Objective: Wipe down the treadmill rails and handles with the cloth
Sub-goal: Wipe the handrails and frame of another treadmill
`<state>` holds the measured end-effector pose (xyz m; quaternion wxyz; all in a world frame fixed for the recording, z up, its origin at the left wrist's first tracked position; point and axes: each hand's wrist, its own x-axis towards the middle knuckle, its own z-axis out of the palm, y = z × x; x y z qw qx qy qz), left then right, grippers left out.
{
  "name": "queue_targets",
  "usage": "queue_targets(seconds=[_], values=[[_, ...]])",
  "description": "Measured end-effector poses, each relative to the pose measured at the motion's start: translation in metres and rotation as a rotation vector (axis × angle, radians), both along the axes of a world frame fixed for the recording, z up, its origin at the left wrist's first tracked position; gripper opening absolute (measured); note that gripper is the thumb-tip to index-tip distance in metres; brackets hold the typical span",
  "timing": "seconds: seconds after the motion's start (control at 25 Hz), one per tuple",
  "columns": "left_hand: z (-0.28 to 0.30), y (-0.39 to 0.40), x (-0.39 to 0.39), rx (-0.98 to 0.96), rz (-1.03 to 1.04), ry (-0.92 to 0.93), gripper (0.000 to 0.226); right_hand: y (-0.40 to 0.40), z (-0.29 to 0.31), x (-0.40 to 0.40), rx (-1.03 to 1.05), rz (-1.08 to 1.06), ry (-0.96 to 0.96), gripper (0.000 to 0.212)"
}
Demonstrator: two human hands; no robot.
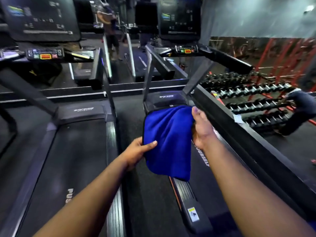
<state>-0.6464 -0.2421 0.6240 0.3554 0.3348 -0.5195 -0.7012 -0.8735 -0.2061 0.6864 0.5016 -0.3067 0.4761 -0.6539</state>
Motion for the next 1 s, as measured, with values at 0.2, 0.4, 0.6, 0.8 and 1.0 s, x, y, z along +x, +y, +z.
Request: queue_targets(seconds=[0.2, 0.4, 0.6, 0.8, 1.0], values=[[-0.034, -0.063, -0.002, 0.262, 0.223, -0.152, 0.018, -0.039, -0.115, -0.014, 0.494, 0.42, 0.335, 0.066], [-0.052, -0.125, -0.004, 0.198, 0.39, -0.484, 0.033, -0.126, -0.147, -0.037, 0.265, 0.456, 0.457, 0.075], [-0.03, -0.167, -0.01, -0.055, 0.433, -0.704, 0.109, -0.216, -0.109, -0.047, 0.086, 0.445, 0.983, 0.038], [-0.003, -0.218, -0.006, -0.49, 0.538, -1.433, 0.036, -0.31, -0.082, -0.028, -0.074, 0.173, 1.17, 0.02], [0.021, -0.293, 0.027, -0.552, 0.608, -1.292, 0.03, -0.404, -0.082, 0.026, 0.019, 0.109, 0.849, 0.027]])
